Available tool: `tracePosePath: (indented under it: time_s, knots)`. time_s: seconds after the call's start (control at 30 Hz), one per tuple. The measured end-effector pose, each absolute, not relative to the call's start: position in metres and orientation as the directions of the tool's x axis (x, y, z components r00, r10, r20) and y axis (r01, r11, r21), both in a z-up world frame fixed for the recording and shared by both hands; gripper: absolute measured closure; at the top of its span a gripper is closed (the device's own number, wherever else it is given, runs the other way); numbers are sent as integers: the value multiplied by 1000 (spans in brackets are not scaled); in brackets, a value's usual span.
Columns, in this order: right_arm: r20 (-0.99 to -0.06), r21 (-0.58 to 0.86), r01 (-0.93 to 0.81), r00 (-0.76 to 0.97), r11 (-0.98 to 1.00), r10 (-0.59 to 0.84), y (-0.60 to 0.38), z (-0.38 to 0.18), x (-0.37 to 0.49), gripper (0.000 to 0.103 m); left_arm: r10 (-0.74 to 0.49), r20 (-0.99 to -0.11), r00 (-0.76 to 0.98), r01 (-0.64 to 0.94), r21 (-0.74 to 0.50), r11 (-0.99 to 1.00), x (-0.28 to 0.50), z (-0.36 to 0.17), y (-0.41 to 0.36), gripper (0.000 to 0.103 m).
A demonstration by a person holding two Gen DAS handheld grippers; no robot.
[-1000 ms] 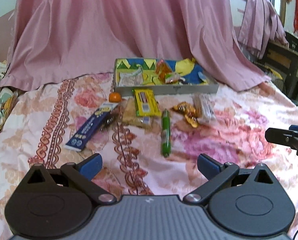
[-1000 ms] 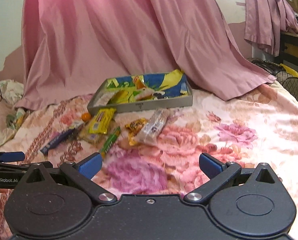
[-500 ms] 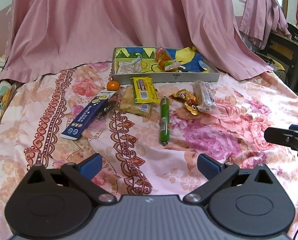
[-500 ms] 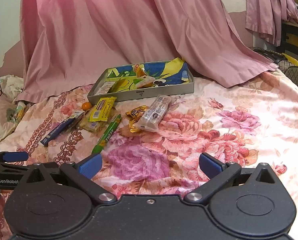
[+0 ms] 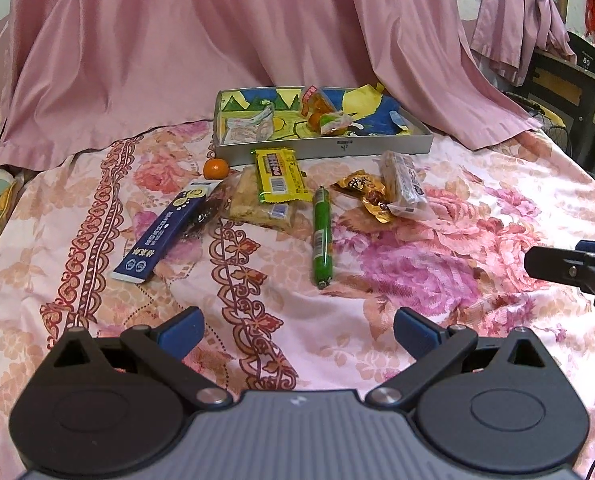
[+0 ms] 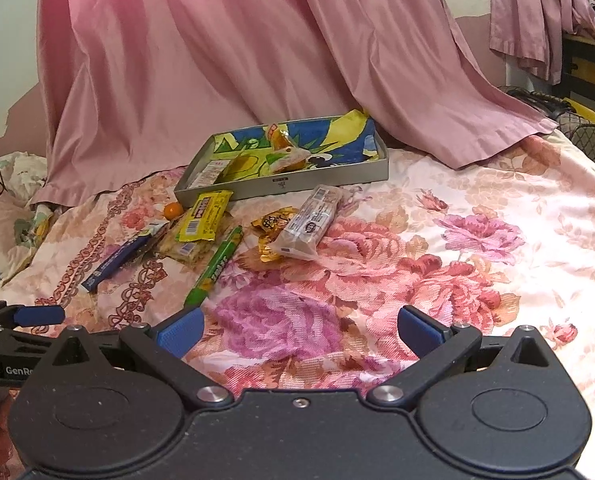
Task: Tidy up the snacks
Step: 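Move both tools back toward the remaining snacks, then grasp the green sausage stick with left gripper while right grasps clear wrapped bar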
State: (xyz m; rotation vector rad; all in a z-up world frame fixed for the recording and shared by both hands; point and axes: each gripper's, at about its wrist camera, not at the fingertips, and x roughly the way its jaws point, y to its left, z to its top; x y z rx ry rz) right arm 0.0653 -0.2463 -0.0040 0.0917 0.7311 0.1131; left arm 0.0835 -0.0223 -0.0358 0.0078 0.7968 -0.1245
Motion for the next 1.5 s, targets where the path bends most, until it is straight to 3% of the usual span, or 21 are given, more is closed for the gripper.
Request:
tracePosePath:
  time_s: [0.3,0.7,0.97,1.07,1.2,1.5]
  knots:
    - [-637,96,-67,763,993,113,-249,-3,73,1,-111,-720,685,126,-33,991,95,-38,-27,0]
    - [-613,109,-50,783,993,106,-260,-7,119,1,-226,-739,635,236,-93,967,143,-48,-20,0]
    - [-613,151,-134,765,979,199,-250,-31,192,1,-288,-779,558,335,-106,936,191,-62,-12,1]
    - [-639,204,-132,733,970,234,-248,-47,224,1,-317,-774,548,363,-121,924,204,-69,-15,5]
    - [-658,222,-115,715,968,236,-246,-60,249,2,-361,-778,515,359,-186,914,220,-80,-17,16]
    - [-678,235,-88,698,968,229,-253,-74,265,18,-388,-796,465,338,-246,909,241,-99,-23,44]
